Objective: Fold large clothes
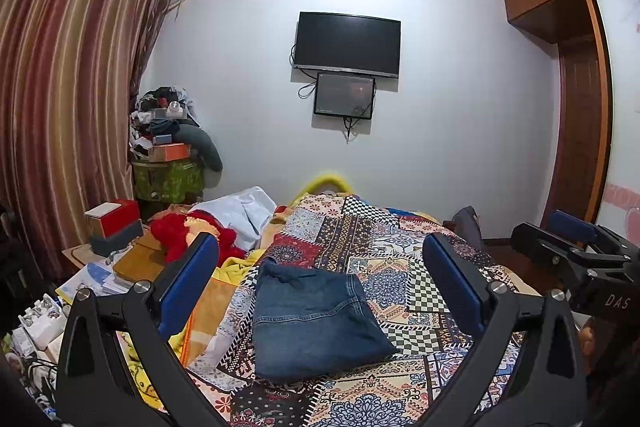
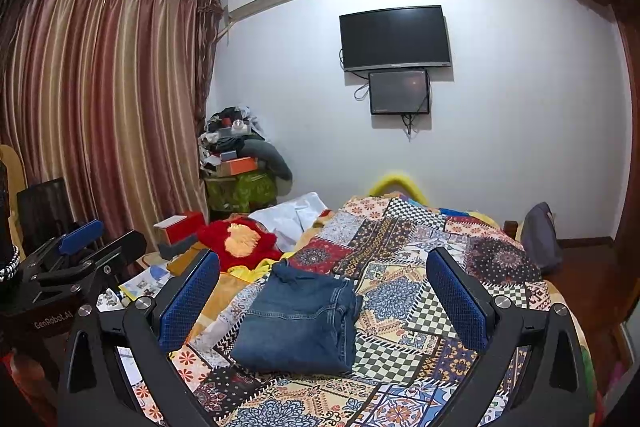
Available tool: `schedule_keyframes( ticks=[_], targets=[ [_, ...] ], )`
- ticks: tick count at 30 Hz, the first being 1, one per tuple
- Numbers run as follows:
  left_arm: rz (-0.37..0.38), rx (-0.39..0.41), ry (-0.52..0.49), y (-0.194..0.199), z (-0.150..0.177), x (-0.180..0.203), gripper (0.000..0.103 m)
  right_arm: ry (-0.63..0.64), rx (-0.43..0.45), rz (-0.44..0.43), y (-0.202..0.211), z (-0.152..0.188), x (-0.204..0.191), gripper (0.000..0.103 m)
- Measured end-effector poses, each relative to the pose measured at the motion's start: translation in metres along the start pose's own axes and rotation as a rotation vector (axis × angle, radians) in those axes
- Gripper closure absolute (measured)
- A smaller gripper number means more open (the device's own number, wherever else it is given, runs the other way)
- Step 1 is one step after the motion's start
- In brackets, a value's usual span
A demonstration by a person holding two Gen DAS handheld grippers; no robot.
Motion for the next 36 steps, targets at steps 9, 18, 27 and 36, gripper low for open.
schedule_keyframes(
  ticks=[9, 18, 27, 36],
  targets=[
    [0.003, 0.001, 0.003, 0.000, 0.001, 0.001, 0.000, -0.002, 0.002, 0.001, 0.000, -0.001, 0.000, 0.000],
    [0.024, -0.011, 0.003, -0.005, 0.003, 0.005, 0.000, -0.016, 0.004, 0.008, 0.000, -0.001, 0.000, 0.000],
    [0.059, -0.031, -0.005, -0.008, 0.004, 0.008, 0.001, -0.016, 0.004, 0.013, 0.001, 0.000, -0.002, 0.000],
    [0.077, -0.034, -0.006, -0.010, 0.004, 0.007, 0.000, -0.024, 0.003, 0.029, -0.001, 0.000, -0.004, 0.000]
  ],
)
Point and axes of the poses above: each gripper's, at about its wrist camera, not at the fingertips, and y roughly against the way its jaws point, x to its right, z to its underside, the point moved 3 cm from there along -y, roughly the way its jaws point, and after that the axes turned 4 degrees about -y, right-handed, at the moved point
